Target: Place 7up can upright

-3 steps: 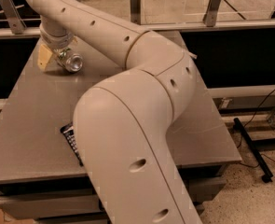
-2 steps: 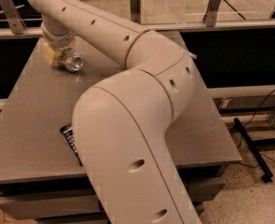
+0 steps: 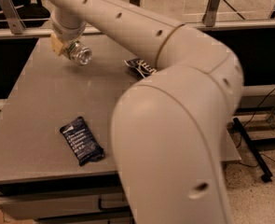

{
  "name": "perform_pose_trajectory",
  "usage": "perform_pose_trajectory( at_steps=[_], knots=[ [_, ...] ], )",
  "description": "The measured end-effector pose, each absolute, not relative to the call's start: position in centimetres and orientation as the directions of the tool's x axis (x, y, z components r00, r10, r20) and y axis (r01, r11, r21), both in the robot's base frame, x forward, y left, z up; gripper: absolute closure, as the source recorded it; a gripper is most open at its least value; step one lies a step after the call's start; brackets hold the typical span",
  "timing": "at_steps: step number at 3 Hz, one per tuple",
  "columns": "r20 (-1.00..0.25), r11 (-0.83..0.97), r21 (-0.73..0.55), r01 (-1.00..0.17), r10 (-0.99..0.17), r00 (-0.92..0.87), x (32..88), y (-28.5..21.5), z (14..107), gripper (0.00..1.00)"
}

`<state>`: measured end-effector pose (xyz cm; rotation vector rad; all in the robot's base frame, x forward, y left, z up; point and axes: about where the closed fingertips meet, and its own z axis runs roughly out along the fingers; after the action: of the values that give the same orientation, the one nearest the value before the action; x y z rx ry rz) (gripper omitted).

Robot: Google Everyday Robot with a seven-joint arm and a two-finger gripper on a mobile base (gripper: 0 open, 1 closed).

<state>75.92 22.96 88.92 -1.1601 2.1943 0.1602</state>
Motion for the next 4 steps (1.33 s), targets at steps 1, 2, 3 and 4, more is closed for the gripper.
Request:
perform_pose_trajectory(
  at_steps=[1,2,3,4],
  knots=[
    [-0.725,0.548,-0.154,-0.822,-0.628,-0.283,72.9,21.2,92.9,1.00],
    [-0.843,0.481,-0.110,-0.870,-0.509,-0.175,69.8,20.9,96.3,1.00],
    [-0.924,0.427,-0.041,-0.903,-0.360,-0.128,67.7,19.3,98.6,1.00],
    [-0.947,0.394,-0.029,-0.919,-0.304,-0.100,65.7,18.3,100.7,1.00]
  ],
)
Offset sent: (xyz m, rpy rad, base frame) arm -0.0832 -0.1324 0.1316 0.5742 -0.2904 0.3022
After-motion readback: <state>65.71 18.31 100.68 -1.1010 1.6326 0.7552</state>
